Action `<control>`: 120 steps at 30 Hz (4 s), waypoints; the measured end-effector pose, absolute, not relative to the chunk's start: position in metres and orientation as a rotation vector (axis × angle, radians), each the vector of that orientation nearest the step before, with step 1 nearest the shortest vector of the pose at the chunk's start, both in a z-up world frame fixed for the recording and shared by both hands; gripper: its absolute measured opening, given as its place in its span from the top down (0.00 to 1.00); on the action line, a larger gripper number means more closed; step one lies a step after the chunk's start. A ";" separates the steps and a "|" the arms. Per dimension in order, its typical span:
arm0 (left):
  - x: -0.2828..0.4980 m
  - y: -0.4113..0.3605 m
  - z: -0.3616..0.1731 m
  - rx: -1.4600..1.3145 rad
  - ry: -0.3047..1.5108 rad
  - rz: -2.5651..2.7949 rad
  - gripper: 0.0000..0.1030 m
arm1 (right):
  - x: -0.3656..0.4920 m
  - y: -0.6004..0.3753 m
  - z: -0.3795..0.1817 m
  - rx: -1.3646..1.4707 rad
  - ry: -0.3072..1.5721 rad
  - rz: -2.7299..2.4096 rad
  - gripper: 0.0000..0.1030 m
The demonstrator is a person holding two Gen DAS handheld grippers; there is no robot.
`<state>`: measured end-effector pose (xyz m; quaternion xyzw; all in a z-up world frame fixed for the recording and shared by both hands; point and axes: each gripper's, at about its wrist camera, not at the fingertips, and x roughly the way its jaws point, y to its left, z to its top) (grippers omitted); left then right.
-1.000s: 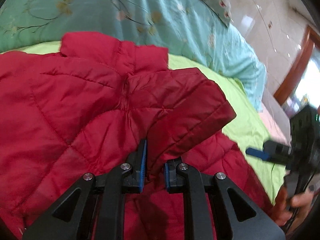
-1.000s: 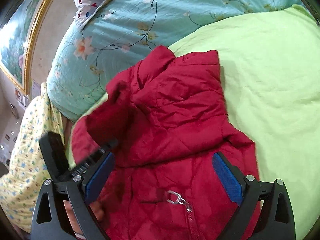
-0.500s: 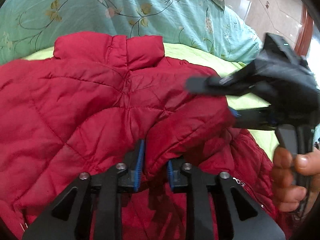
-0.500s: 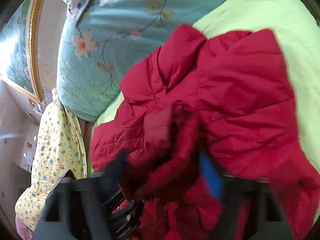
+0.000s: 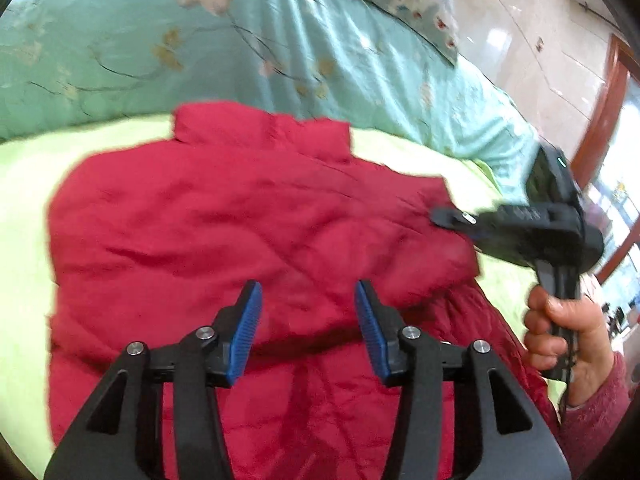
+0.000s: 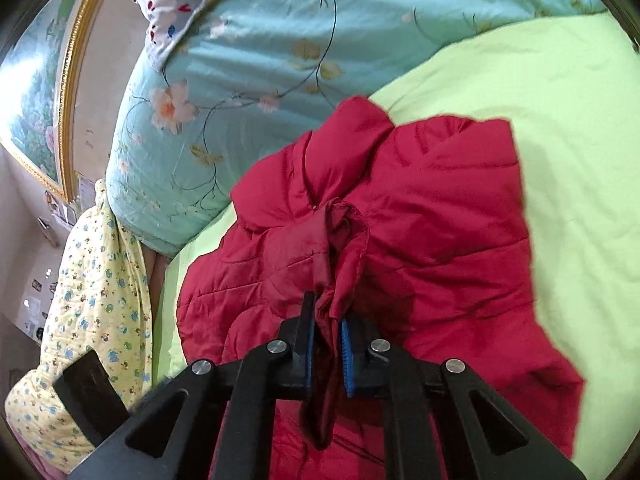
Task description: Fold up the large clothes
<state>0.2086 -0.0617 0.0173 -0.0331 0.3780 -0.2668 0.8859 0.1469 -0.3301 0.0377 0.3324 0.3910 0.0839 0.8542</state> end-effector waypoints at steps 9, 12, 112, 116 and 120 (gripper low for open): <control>0.270 -0.021 -0.010 -0.117 0.875 -0.406 0.55 | 0.149 -0.338 0.022 0.601 0.857 0.102 0.90; 0.288 -0.018 -0.038 -0.155 0.989 -0.421 0.55 | 0.150 -0.340 0.012 0.622 0.872 0.086 0.76; 0.046 0.094 -0.019 -0.088 0.958 -0.155 0.55 | -0.099 -0.293 0.034 0.329 1.019 -0.106 0.22; 0.040 0.105 -0.024 -0.103 0.974 -0.147 0.54 | -0.108 -0.281 0.023 0.304 1.062 -0.087 0.22; 0.036 0.112 -0.029 -0.108 0.990 -0.144 0.53 | -0.115 -0.277 0.012 0.295 1.104 -0.076 0.22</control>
